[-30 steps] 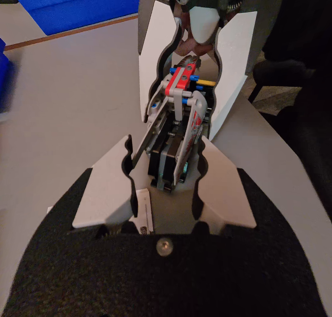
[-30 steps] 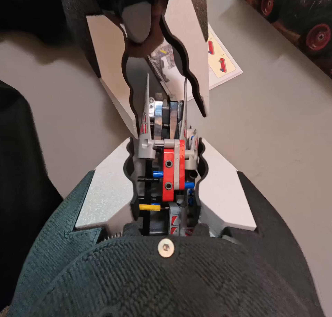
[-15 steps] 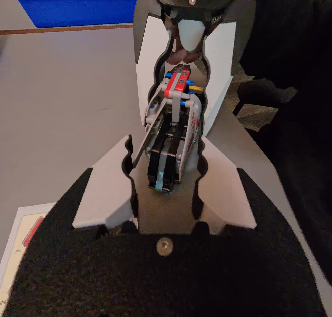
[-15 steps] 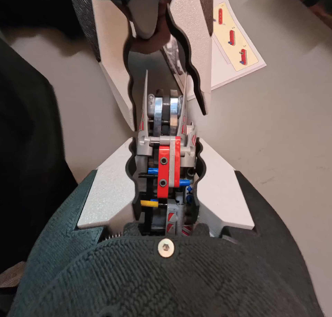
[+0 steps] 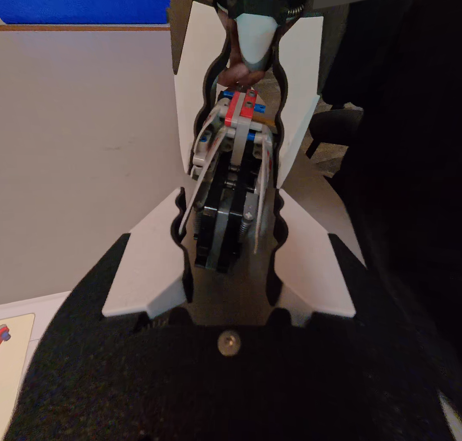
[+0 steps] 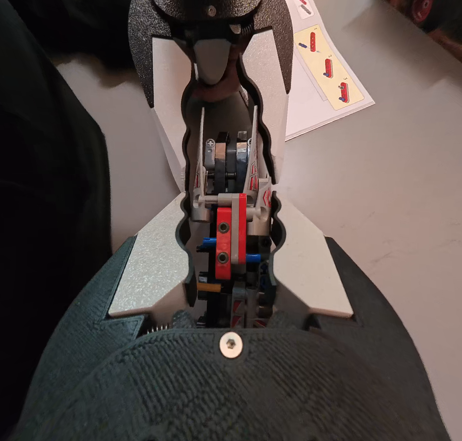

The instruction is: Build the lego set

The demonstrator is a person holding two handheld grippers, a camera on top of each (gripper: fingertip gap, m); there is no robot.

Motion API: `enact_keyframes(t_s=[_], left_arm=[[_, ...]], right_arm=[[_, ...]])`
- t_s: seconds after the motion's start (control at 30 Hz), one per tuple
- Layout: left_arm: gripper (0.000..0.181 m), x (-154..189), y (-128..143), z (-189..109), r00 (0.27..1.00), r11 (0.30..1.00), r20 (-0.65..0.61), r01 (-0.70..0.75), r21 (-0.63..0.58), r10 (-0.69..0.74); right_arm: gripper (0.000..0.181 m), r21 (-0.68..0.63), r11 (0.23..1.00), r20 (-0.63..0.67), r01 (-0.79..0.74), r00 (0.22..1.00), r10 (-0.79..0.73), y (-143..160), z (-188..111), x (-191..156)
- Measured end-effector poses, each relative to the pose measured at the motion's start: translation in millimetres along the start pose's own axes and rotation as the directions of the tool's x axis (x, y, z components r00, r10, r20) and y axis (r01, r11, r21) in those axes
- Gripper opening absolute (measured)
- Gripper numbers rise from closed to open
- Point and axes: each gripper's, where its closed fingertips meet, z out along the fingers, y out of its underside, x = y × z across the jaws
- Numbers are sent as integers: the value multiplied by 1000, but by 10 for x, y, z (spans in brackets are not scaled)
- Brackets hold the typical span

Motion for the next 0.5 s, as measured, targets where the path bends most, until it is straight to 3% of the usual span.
enact_keyframes(t_s=[0.17,0.5], left_arm=[[55,19,3,-8,1000,1000,1,-24,-2,24],[54,60,-18,-13,992,992,28,-127,7,127]], right_arm=[[63,7,999,-22,49,999,-49,-8,1,-24],[62,-5,994,-31,110,993,-110,-13,-2,-55]])
